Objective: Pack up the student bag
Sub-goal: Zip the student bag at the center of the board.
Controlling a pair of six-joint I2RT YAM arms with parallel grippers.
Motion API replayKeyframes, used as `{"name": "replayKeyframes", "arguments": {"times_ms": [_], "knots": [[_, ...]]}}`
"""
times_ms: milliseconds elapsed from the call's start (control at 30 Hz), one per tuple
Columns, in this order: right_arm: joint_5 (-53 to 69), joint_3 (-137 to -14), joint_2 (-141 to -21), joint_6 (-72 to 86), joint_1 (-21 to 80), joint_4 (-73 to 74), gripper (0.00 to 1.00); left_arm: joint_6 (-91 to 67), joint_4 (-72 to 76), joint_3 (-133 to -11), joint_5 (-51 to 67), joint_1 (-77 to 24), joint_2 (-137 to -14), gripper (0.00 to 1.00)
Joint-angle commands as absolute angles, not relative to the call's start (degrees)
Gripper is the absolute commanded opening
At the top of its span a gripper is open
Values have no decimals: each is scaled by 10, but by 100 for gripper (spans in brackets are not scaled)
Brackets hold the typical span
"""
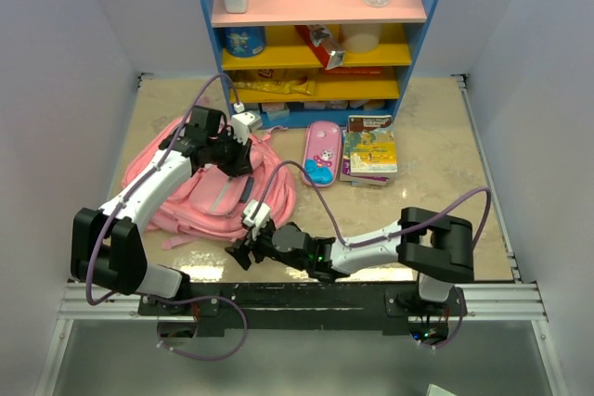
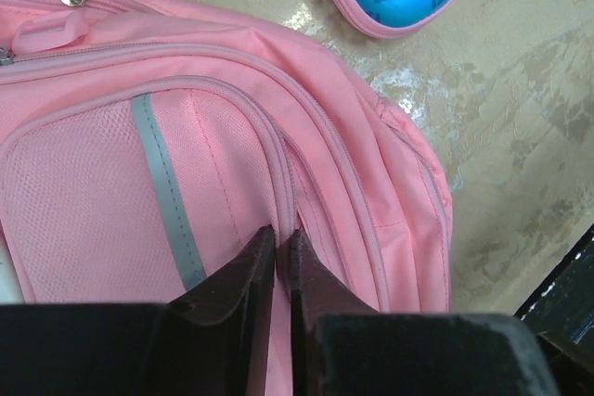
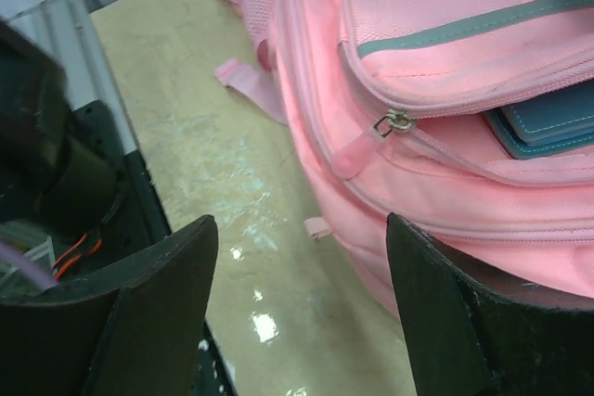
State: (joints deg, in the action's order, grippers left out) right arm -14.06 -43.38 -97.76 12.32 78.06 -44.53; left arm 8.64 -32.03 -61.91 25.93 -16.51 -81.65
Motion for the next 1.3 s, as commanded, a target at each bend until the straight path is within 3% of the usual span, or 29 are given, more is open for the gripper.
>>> {"name": "replayKeyframes", "arguments": {"times_ms": [0, 67, 100, 200, 300, 633, 833, 1100, 1267], "knots": [[-244, -510, -1004, 169, 785, -410, 76, 79, -260, -650, 265, -165, -807, 15], [-288, -535, -1026, 182, 786, -394, 76, 82, -263, -650, 269, -164, -807, 22], [-318, -543, -1032, 189, 787, -387, 76, 83, -267, -650, 270, -164, -805, 40], [-347, -591, -1070, 197, 787, -340, 75, 92, -278, -651, 273, -165, -795, 58], [-352, -646, -1105, 213, 787, -275, 72, 101, -296, -661, 269, -163, -776, 67], [-372, -665, -1087, 285, 795, -143, 62, 204, -367, -657, 294, -78, -725, 74], [-362, -708, -1099, 295, 805, -109, 59, 306, -408, -632, 321, 14, -737, 72], [-329, -746, -1096, 331, 807, -92, 57, 393, -429, -574, 336, 33, -728, 63], [-330, -805, -1141, 380, 809, -2, 57, 402, -417, -552, 347, 42, -726, 61]]}}
